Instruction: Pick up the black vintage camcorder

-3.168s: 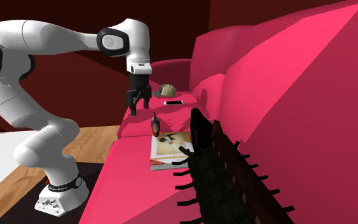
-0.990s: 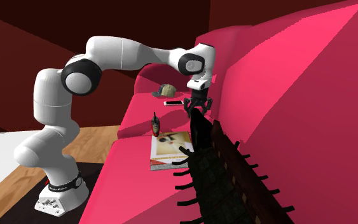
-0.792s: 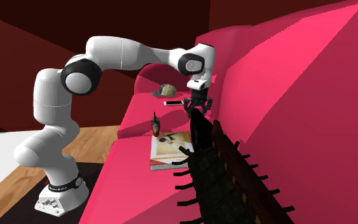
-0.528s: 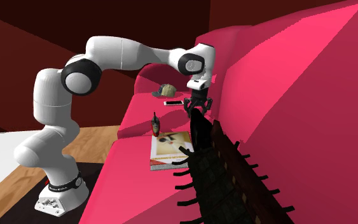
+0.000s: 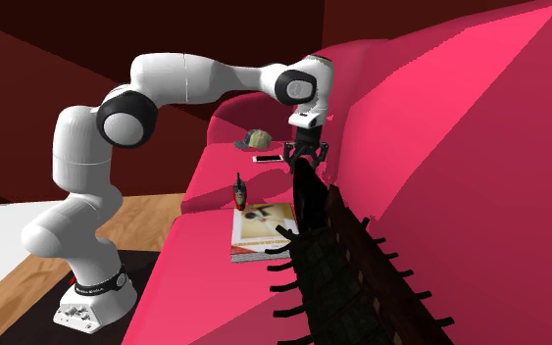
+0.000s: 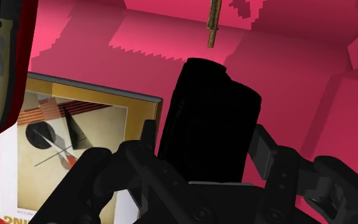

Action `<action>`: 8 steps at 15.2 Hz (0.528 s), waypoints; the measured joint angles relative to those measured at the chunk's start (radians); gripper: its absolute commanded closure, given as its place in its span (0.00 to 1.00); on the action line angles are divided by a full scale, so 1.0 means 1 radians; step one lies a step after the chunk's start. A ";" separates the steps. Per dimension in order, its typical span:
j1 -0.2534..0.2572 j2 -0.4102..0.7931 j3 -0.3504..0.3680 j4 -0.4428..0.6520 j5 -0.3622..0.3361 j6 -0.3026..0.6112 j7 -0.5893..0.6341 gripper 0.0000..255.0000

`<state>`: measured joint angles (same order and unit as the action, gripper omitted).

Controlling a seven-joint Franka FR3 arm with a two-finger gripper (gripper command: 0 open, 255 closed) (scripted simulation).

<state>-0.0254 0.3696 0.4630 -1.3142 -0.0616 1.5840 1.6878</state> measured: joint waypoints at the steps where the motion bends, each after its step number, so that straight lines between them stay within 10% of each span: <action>1: 0.002 0.001 0.000 0.014 -0.001 -0.013 0.001 1.00; 8: 0.028 0.040 0.001 0.170 -0.016 -0.130 0.013 1.00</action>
<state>0.0022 0.4093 0.4644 -1.1444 -0.0780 1.4536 1.7011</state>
